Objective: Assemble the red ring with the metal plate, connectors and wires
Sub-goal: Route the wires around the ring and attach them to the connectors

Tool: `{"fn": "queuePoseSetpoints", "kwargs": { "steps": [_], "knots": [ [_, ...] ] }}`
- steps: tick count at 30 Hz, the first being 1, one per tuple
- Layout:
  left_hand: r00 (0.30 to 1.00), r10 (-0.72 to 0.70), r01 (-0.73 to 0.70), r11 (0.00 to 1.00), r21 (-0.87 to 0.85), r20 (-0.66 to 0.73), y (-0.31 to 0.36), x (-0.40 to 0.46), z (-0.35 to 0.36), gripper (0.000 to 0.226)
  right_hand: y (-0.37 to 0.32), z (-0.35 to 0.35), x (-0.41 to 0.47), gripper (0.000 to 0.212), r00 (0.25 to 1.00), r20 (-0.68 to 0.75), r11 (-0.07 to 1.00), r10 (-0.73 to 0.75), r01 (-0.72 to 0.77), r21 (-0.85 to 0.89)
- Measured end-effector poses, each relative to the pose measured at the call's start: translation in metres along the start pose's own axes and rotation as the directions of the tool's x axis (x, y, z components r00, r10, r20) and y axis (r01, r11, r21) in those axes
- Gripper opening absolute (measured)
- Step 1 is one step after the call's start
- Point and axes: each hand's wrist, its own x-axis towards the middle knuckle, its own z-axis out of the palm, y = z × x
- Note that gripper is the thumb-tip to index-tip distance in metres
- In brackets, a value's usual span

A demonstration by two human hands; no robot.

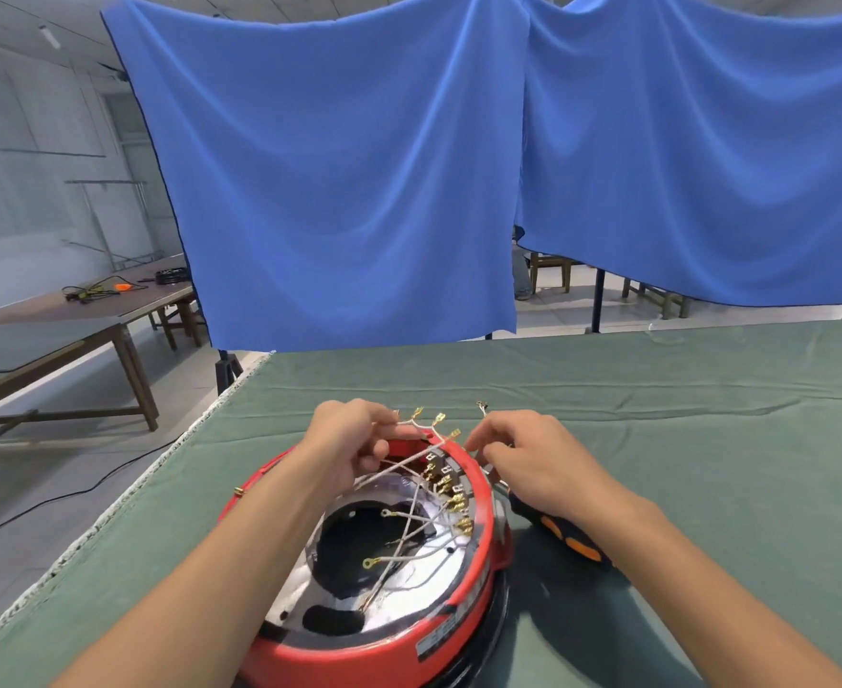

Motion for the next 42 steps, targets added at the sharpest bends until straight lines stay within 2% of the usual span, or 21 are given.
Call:
{"fn": "queuePoseSetpoints", "kwargs": {
  "steps": [4,5,8,11,14,18,25,42],
  "knots": [
    [0.995,-0.059,0.060,0.998,0.000,0.085,-0.009,-0.004,0.001,0.002,0.003,0.002,0.001,0.029,0.999,-0.043,0.998,-0.002,0.004,0.057],
    [0.993,-0.059,0.058,0.998,0.014,0.098,-0.010,-0.004,0.000,0.006,0.004,0.003,0.001,0.029,0.999,-0.052,0.996,0.003,0.002,0.091],
    [0.989,-0.057,0.042,0.993,0.114,0.133,-0.008,-0.007,-0.006,0.013,0.007,0.006,0.002,0.027,0.998,-0.067,0.985,0.017,-0.005,0.173],
    [0.982,-0.079,0.035,0.969,0.245,0.174,-0.010,-0.011,-0.009,0.011,0.006,0.010,0.002,0.021,0.996,-0.091,0.972,0.019,0.003,0.236],
    [0.972,-0.115,0.049,0.952,0.303,0.204,-0.017,-0.012,-0.010,0.009,0.003,0.015,0.001,0.020,0.991,-0.136,0.962,0.004,0.033,0.270],
    [0.956,-0.130,0.047,0.953,0.299,0.262,-0.024,-0.009,-0.010,0.005,0.001,0.025,0.000,0.019,0.988,-0.155,0.962,-0.001,0.043,0.269],
    [0.959,-0.071,-0.024,0.944,0.329,0.273,-0.025,-0.010,-0.010,0.010,-0.009,0.039,0.016,0.012,0.988,-0.141,0.942,0.071,-0.020,0.336],
    [0.962,0.006,-0.098,0.940,0.326,0.271,-0.025,-0.012,-0.007,0.008,-0.003,0.046,0.018,0.012,0.983,-0.185,0.922,0.012,0.061,0.384]
  ]
}}
